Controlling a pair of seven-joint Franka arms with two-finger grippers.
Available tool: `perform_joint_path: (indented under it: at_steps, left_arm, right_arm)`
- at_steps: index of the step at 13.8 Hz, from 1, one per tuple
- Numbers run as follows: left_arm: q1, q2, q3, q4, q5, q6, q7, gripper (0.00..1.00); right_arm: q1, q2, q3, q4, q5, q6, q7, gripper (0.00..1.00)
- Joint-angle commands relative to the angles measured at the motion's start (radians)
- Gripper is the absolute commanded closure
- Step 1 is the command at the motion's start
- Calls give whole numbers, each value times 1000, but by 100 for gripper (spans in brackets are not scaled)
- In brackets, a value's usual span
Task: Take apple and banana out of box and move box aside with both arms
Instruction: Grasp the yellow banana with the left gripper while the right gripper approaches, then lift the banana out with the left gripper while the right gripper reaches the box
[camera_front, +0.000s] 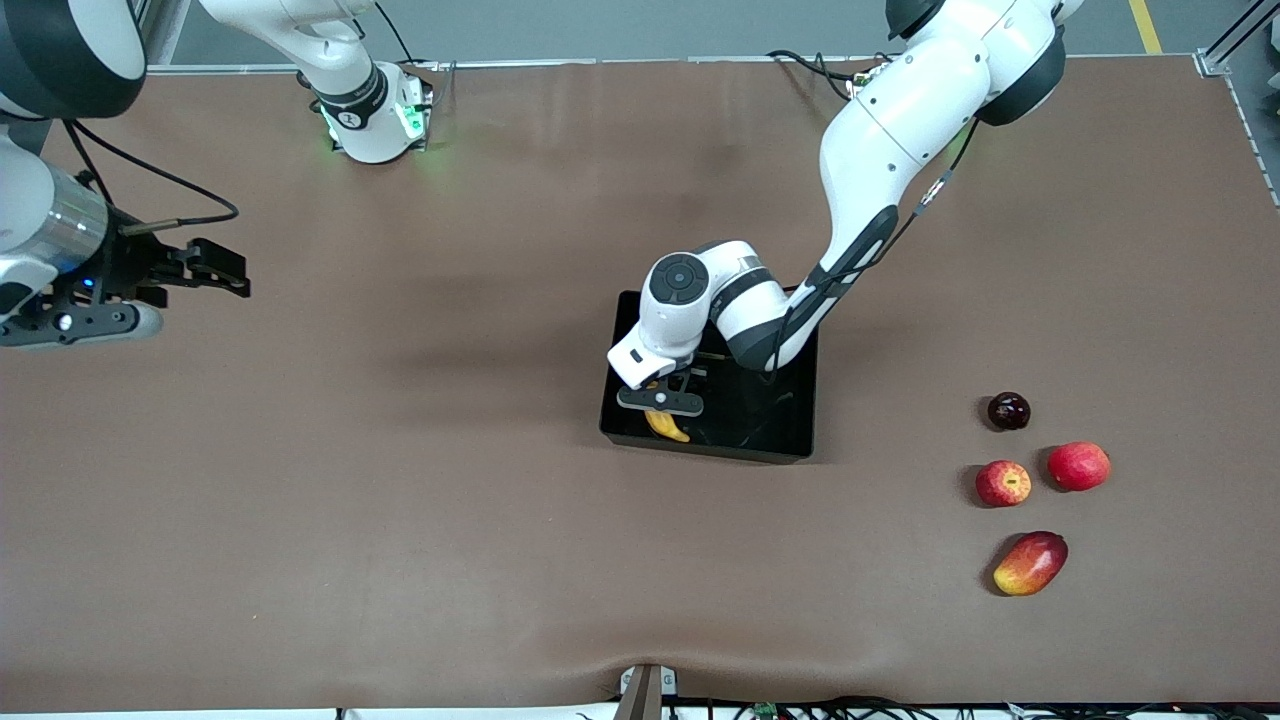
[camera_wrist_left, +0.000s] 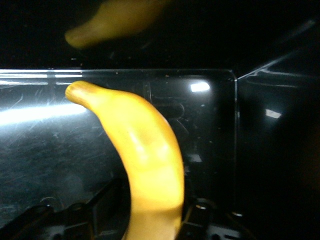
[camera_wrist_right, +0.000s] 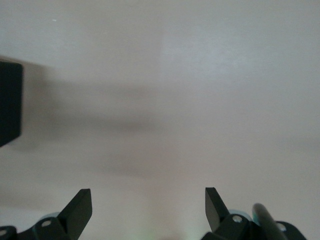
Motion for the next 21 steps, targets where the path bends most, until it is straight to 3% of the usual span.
perform_joint_path:
  at_steps: [1, 3, 7, 12, 17, 21]
  left_arm:
    - [-11, 2, 10, 14, 26, 7, -21, 100]
    - [-2, -18, 10, 19, 26, -4, -17, 100]
    - [10, -85, 8, 22, 15, -126, -14, 100]
    - [27, -214, -7, 22, -49, -268, -4, 100]
    - [205, -401, -10, 17, -246, -435, 269, 100]
    - [372, -415, -9, 2, -255, -522, 553, 100]
  right_arm:
    - [2, 43, -7, 16, 123, 0, 12, 0]
    - [8, 64, -7, 16, 178, 17, 41, 0]
    - [92, 95, -7, 11, 181, 66, 195, 0]
    - [262, 156, -7, 8, 207, 171, 474, 0]
    - [397, 299, -8, 7, 203, 366, 562, 0]
    - [506, 391, -8, 7, 192, 497, 694, 0]
